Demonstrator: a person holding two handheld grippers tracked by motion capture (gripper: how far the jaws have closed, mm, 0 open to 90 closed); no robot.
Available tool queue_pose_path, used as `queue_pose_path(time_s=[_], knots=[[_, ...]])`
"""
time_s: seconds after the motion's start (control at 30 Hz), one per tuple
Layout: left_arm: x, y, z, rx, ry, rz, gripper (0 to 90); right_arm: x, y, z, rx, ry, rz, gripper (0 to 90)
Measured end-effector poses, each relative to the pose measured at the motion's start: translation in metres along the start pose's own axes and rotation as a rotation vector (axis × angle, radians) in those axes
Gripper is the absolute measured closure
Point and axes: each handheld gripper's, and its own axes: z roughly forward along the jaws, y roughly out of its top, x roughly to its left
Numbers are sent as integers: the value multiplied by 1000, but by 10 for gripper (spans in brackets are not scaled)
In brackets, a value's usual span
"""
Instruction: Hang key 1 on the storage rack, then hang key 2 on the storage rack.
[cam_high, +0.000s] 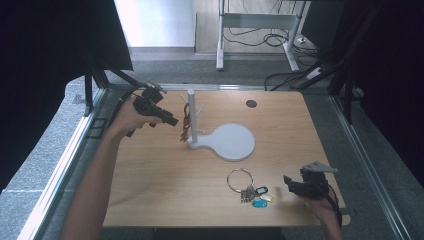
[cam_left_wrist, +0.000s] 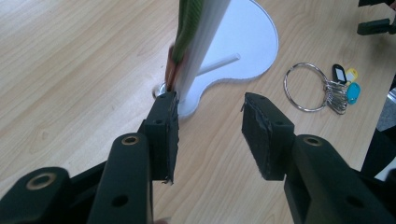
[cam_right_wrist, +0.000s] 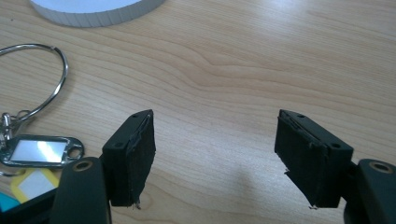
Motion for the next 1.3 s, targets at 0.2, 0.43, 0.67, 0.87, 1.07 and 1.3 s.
queue_pose_path(time_s=[0.2,0.43,0.67,0.87,1.07,1.3], knots=[[-11,-11,-2,8,21,21,564,5,2,0,-4,23,-13,293],[-24,-29,-3,22,53,22,562,10,6,1,13,55,-45,318],[-34,-52,-4,17,61,8,555,8,15,1,33,94,-62,367],[-39,-61,-4,10,84,13,509,7,26,2,86,147,-80,438],[-45,-72,0,4,98,12,477,10,41,4,150,181,-131,504],[-57,-91,10,20,113,9,459,20,58,7,225,205,-211,533]])
